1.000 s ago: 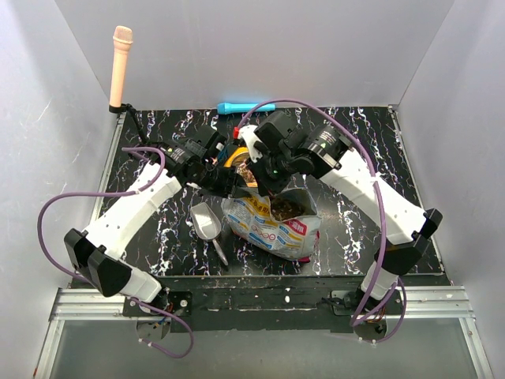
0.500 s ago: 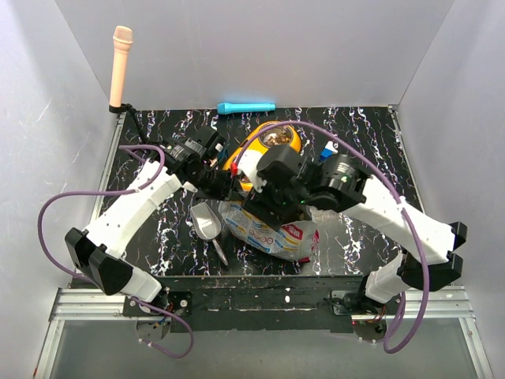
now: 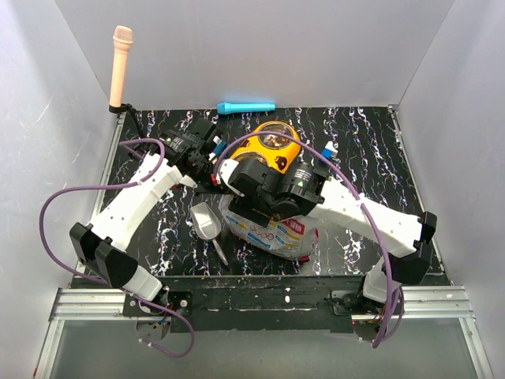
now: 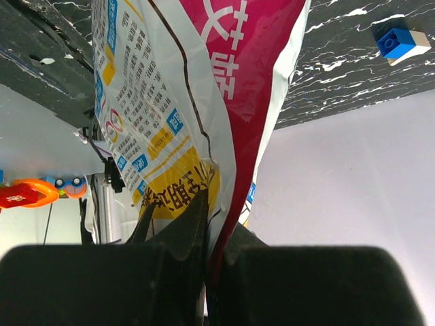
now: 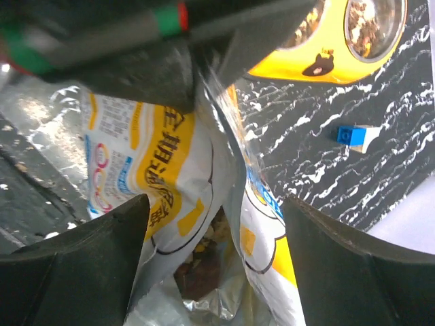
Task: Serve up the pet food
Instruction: Close the pet food bag at the center of the board.
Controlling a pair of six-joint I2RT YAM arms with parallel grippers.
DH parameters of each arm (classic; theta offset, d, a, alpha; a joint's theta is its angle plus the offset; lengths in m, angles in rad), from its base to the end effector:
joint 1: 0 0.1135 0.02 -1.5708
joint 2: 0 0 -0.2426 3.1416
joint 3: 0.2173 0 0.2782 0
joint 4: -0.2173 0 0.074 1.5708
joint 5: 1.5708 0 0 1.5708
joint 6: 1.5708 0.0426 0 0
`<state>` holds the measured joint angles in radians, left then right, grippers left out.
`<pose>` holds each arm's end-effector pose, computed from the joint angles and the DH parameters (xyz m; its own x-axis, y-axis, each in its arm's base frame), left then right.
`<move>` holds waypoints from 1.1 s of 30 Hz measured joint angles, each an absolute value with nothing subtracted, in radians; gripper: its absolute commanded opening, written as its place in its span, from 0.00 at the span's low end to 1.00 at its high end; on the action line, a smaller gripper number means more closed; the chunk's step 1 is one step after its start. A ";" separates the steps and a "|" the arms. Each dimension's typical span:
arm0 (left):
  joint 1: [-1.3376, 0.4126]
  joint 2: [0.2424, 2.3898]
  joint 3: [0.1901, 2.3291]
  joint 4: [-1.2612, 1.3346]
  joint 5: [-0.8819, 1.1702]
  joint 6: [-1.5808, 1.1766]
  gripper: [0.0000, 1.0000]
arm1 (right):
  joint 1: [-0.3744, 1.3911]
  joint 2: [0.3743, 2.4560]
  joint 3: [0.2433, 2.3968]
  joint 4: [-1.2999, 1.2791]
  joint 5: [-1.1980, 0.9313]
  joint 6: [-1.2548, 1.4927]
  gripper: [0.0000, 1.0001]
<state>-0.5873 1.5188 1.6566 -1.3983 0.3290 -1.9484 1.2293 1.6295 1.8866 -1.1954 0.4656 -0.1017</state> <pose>0.2447 -0.1794 0.3436 -0.2715 -0.8760 0.3986 -0.9605 0.2202 -0.1704 0.1346 0.3215 0.3924 -0.1923 -0.8118 -0.5513 -0.7766 0.4693 -0.4203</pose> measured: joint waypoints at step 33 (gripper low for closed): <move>-0.475 1.524 1.724 -1.429 0.364 -1.818 0.00 | 1.040 1.438 1.708 -1.162 0.225 -0.106 0.33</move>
